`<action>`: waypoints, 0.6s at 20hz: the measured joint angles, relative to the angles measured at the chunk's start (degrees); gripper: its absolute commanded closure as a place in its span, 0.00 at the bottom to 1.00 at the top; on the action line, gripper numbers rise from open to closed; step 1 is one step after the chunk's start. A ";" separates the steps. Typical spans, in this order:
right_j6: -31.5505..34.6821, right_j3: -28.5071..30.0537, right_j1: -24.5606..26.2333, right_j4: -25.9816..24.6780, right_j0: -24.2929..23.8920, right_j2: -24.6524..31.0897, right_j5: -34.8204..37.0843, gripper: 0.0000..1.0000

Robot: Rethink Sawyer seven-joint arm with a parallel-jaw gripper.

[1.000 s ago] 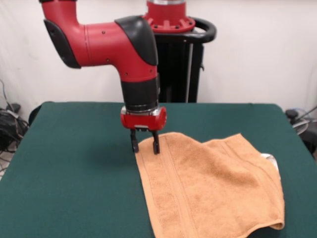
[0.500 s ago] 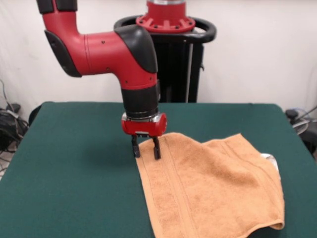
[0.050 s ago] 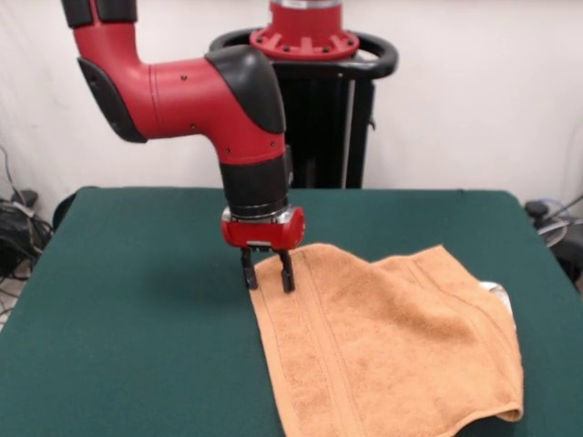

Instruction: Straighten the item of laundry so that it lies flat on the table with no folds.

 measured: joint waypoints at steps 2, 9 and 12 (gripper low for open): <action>0.00 0.26 0.28 0.01 -1.16 0.80 -0.08 0.00; 0.00 -0.02 -0.38 -0.02 1.77 -1.56 -0.98 0.00; -0.01 -0.93 -0.99 0.01 5.92 -4.80 -1.27 0.00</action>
